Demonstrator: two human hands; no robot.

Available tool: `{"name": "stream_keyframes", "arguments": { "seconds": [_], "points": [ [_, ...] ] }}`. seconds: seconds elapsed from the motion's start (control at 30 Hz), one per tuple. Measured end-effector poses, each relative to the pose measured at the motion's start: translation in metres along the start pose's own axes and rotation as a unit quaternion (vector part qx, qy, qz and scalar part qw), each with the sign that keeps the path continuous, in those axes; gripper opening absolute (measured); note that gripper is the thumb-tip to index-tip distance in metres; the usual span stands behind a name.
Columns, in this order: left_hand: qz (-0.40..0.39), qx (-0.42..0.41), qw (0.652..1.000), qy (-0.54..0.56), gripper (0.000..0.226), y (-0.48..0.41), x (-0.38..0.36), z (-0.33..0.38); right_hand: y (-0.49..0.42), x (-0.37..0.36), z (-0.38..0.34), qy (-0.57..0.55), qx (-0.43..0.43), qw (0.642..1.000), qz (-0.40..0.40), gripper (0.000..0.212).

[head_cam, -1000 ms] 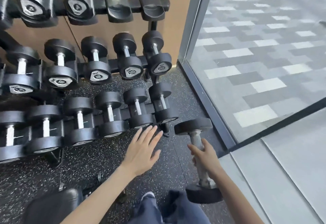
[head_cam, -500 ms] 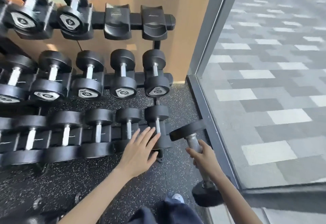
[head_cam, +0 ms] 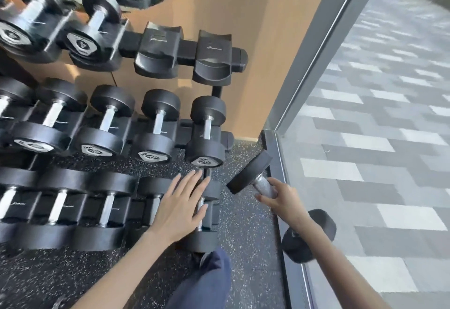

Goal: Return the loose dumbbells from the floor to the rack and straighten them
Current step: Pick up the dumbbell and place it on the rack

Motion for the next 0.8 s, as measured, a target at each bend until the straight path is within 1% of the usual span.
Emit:
{"name": "stream_keyframes", "arguments": {
  "seconds": [0.1, 0.17, 0.3, 0.43, 0.6, 0.73, 0.8],
  "points": [
    [0.016, 0.023, 1.0, 0.008, 0.059, -0.043, 0.002, -0.012, -0.05, 0.016, -0.009, 0.062, 0.012, 0.998, -0.022, 0.032],
    [0.018, 0.029, 0.999, 0.011, 0.061, -0.069, 0.007, -0.019, -0.082, 0.027, -0.02, 0.107, 0.035, 0.993, -0.027, 0.036],
    [0.046, 0.038, 0.998, -0.002, 0.059, -0.112, 0.018, -0.036, -0.138, 0.045, -0.049, 0.185, 0.089, 0.978, -0.041, 0.042],
    [0.064, 0.075, 0.995, -0.002, 0.06, -0.133, 0.025, -0.049, -0.176, 0.063, -0.086, 0.226, 0.148, 0.962, -0.03, 0.032],
    [0.09, 0.129, 0.987, -0.021, 0.059, -0.159, 0.026, -0.054, -0.232, 0.075, -0.113, 0.279, 0.22, 0.933, -0.064, 0.04],
    [0.09, 0.193, 0.976, -0.039, 0.059, -0.187, 0.022, -0.048, -0.28, 0.083, -0.121, 0.297, 0.289, 0.902, -0.125, 0.043],
    [0.095, 0.226, 0.968, -0.047, 0.059, -0.204, 0.022, -0.043, -0.303, 0.086, -0.126, 0.314, 0.325, 0.878, -0.157, 0.048]
  ]
}}
Point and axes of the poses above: each hand's wrist, its own y-axis away from the middle knuckle, its own x-axis out of the back of the hand, z = x × y, the point moved 7 cm from there along -y, towards the middle knuckle, and after that the axes turned 1 degree about z, right-handed, at the moved point
